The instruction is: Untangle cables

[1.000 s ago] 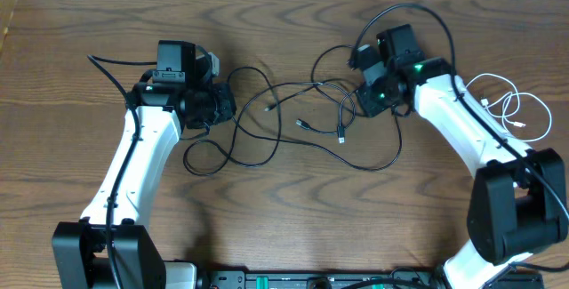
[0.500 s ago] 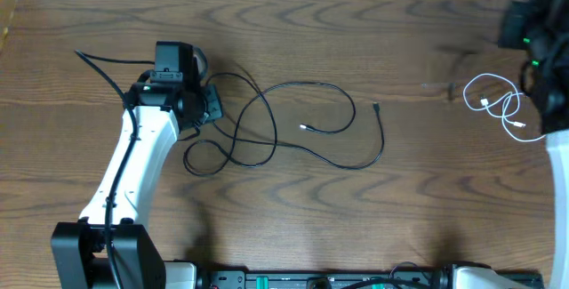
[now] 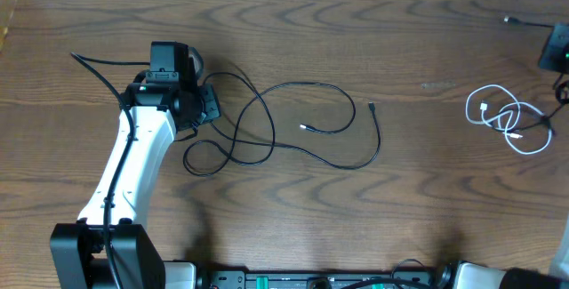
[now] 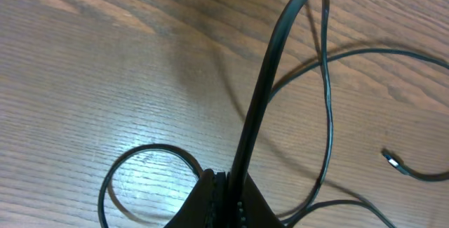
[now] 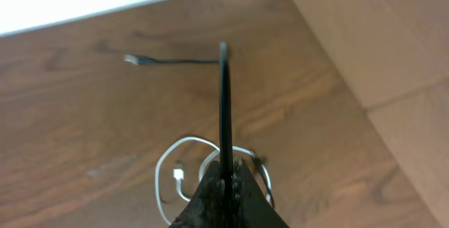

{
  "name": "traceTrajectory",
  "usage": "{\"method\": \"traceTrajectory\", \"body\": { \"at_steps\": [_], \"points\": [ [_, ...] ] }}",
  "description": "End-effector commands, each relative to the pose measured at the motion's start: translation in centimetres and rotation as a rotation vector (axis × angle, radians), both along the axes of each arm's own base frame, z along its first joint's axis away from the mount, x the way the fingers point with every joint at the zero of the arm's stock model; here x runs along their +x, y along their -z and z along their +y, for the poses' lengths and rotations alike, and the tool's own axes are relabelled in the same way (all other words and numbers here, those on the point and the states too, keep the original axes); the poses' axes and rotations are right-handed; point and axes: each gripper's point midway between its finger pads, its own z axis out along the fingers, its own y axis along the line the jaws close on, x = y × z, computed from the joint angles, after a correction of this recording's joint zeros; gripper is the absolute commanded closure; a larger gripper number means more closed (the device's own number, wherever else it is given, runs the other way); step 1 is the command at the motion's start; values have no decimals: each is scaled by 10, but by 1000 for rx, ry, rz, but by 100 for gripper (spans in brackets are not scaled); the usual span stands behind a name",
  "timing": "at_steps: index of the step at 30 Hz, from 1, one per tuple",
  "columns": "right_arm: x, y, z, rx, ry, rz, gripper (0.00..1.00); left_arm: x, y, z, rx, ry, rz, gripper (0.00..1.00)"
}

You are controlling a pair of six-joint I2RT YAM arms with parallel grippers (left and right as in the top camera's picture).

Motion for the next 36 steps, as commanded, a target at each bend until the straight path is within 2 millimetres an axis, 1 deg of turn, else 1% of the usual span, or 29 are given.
{"method": "traceTrajectory", "body": {
  "at_steps": [1,6,11,12,13,15,16,18,20,22,23,25,26,27,28,29,30,31,32,34,36],
  "points": [
    [-4,24,-22,25,64,66,99,-1,-8,-5,-31,15,-15,92],
    [-12,47,-52,55,144,125,99,-4,-7,-6,-34,17,-3,92],
    [-28,57,-80,107,267,118,99,-4,-7,-6,-36,17,-3,93],
    [-32,57,-85,116,291,113,97,-4,-7,-7,-39,18,-3,92],
    [-37,57,-91,130,327,101,89,-4,-8,-9,-51,24,-3,93],
    [-37,58,-92,175,336,73,73,-3,-9,-14,-77,36,-10,93],
    [-31,59,-86,214,298,57,66,-2,-11,-19,-99,52,-18,93],
    [-15,59,-62,321,174,19,48,2,-15,-32,-140,100,-43,92],
    [-2,57,-35,409,35,-7,40,3,-19,-48,-172,164,-66,92],
    [11,52,-2,489,-129,-32,33,3,-24,-69,-200,257,-93,93],
    [14,50,8,506,-169,-36,30,1,-25,-80,-207,303,-103,93],
    [19,49,30,528,-252,-29,23,-8,-29,-110,-220,465,-128,92],
    [21,49,40,528,-288,-17,21,-12,-29,-121,-213,532,-136,92],
    [21,51,49,527,-317,-2,19,-19,-29,-132,-198,603,-142,83],
    [21,52,58,522,-345,14,17,-23,-28,-140,-187,657,-146,58],
    [21,55,70,510,-393,40,15,-28,-27,-147,-178,707,-150,42],
    [21,57,82,507,-428,60,15,-31,-27,-152,-170,733,-153,36],
    [20,58,90,503,-454,76,13,-31,-27,-152,-156,734,-153,33],
    [18,61,109,489,-522,112,12,-28,-26,-146,-119,711,-153,23],
    [16,64,129,486,-578,143,10,-19,-25,-127,-50,609,-149,21],
    [13,66,150,492,-625,172,9,-11,-28,-101,23,498,-149,18]
  ]
}}
